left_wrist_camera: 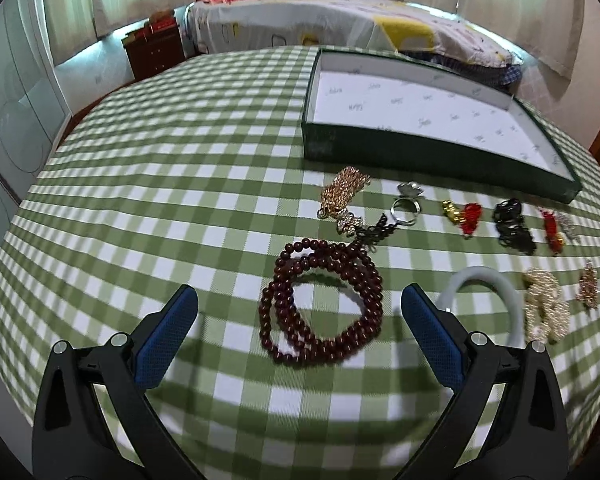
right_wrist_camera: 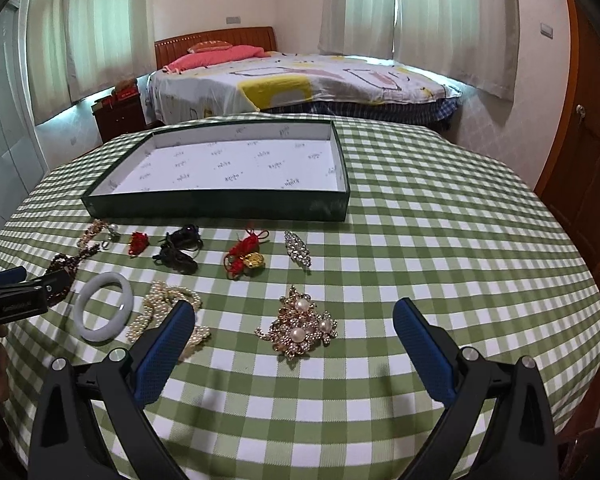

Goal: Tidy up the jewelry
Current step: 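Grasp the dark red bead bracelet with the left tool while the right tool grasps the gold pearl brooch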

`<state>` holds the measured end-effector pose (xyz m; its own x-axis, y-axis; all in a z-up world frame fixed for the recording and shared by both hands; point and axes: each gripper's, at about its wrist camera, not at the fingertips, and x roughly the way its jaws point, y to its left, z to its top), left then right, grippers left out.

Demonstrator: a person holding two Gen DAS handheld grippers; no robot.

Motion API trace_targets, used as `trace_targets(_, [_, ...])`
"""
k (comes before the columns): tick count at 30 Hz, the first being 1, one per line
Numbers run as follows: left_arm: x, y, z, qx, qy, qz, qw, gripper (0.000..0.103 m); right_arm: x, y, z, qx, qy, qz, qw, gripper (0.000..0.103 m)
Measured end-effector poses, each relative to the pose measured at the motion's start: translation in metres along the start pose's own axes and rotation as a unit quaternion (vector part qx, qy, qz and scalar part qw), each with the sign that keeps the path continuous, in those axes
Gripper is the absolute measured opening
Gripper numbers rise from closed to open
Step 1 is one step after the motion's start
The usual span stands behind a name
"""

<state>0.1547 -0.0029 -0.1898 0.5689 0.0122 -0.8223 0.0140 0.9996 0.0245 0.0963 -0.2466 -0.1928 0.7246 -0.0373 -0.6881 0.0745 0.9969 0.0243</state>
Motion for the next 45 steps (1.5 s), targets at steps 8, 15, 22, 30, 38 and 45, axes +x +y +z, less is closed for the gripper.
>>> trace_targets(8, [0.012,0.007,0.003,-0.008,0.007,-0.009,0.9999,0.099,0.009,-0.004,0.001,0.004,0.007,0.001,1.0,0.097])
trace_targets(15, [0.005,0.007,-0.002,-0.005,-0.011,-0.012,0.9999,0.08,0.017,-0.008,0.001,0.007,0.016,0.0,1.0,0.097])
trace_targets(22, [-0.003,0.006,-0.005,0.006,-0.027,-0.024,0.9993,0.039,0.026,-0.013,0.002,0.011,0.021,-0.005,1.0,0.096])
trace_targets(30, [-0.004,0.006,-0.006,0.006,-0.031,-0.03,0.999,0.022,0.033,-0.015,0.001,0.012,0.029,0.002,0.999,0.072])
trace_targets(38, [-0.005,0.006,-0.006,0.006,-0.034,-0.031,0.9989,0.021,0.042,-0.013,-0.005,0.006,0.048,0.002,0.999,0.057])
trace_targets(45, [-0.006,0.006,-0.007,0.001,-0.034,-0.036,0.9987,0.02,0.038,-0.014,-0.009,0.002,0.037,0.011,0.999,0.037])
